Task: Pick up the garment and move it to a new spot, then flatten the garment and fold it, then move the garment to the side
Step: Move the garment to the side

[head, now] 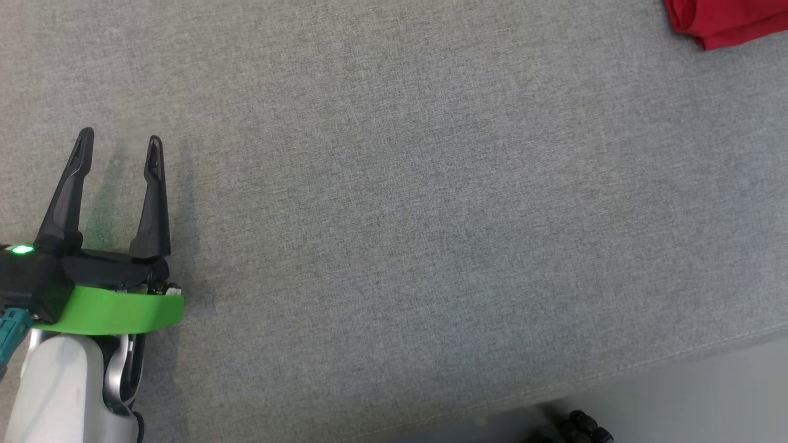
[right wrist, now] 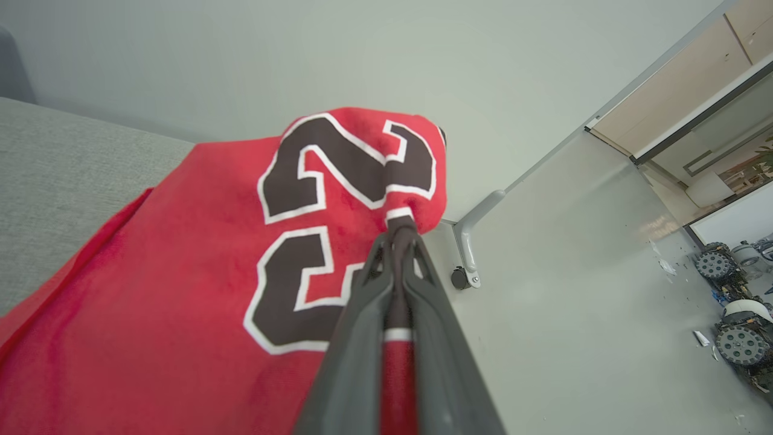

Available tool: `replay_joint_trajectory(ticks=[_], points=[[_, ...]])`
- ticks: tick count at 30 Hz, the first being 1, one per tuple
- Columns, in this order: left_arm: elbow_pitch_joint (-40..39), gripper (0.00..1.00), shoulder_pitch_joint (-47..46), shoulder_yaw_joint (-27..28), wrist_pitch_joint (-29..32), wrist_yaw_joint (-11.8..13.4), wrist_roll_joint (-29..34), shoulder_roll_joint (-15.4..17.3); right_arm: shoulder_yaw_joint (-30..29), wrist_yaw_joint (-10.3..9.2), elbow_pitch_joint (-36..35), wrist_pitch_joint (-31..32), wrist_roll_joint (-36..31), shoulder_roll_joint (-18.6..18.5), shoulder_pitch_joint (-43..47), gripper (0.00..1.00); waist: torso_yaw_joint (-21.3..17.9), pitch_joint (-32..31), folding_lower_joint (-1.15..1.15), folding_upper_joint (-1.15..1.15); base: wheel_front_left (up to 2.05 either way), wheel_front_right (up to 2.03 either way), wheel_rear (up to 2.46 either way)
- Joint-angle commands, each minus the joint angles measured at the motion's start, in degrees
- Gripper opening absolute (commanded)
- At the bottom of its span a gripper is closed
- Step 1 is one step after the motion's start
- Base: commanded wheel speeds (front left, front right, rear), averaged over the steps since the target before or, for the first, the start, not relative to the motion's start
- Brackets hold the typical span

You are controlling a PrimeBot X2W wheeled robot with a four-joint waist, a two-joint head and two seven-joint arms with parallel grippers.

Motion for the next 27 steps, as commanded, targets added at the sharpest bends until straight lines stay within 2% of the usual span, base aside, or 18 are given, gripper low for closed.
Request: replay_joint_trajectory(ticks=[1,3,4,5,6,9,15,21,27], points=[[-0.3,1.00,-0.2,-0.2,0.0,-0.2,-0.3,0.4,-0.1,-0.11,0.3,0.5,-0.8,0.3,-1.3,0.00,0.4,0.3,-0.01,0.00,0.00,0.00,0.00],[-0.3,1.00,-0.3,-0.2,0.0,-0.2,-0.4,0.4,-0.4,-0.11,1.1,1.2,-2.0,0.5,-2.5,0.00,0.7,0.4,-0.01,0.00,0.00,0.00,0.00],[-0.3,1.00,-0.4,-0.3,0.0,-0.2,-0.4,0.3,-0.3,-0.11,1.7,1.4,-3.3,0.4,-2.9,0.08,1.0,0.4,-0.01,0.00,0.00,0.00,0.00],[-0.4,1.00,-0.4,-0.4,0.0,-0.2,-0.4,0.2,-0.4,-0.11,2.1,1.7,-4.4,0.2,-3.4,0.82,1.2,0.4,-0.01,0.00,0.00,0.00,0.00],[-0.3,1.00,-0.4,-0.5,0.0,-0.2,-0.4,0.0,-1.0,-0.11,2.7,1.5,-5.3,0.1,-4.0,1.00,1.5,0.3,-0.01,0.00,0.00,0.00,0.00],[0.0,1.00,-0.5,-0.4,0.0,-0.2,-0.5,-0.4,-2.3,-0.11,3.9,0.1,-7.2,0.1,-5.1,1.00,2.0,-0.2,-0.01,0.00,0.00,0.00,0.00],[1.6,1.00,0.5,-0.3,0.0,-0.2,-0.5,-1.6,-2.4,-0.11,4.2,-4.1,-8.3,2.3,-3.9,1.00,2.1,-2.9,-0.01,0.00,0.00,0.00,0.00],[4.6,1.00,3.2,0.9,0.0,-0.2,-0.3,-3.7,-1.1,-0.11,2.2,-10.3,-7.0,7.2,1.2,1.00,3.1,-10.7,-0.01,0.00,0.00,0.00,0.00],[7.4,1.00,7.9,3.5,0.0,-0.2,0.8,-5.7,0.2,-0.11,-2.6,-12.8,-4.3,12.0,10.0,1.00,5.0,-19.3,-0.01,0.00,0.00,0.00,0.00]])
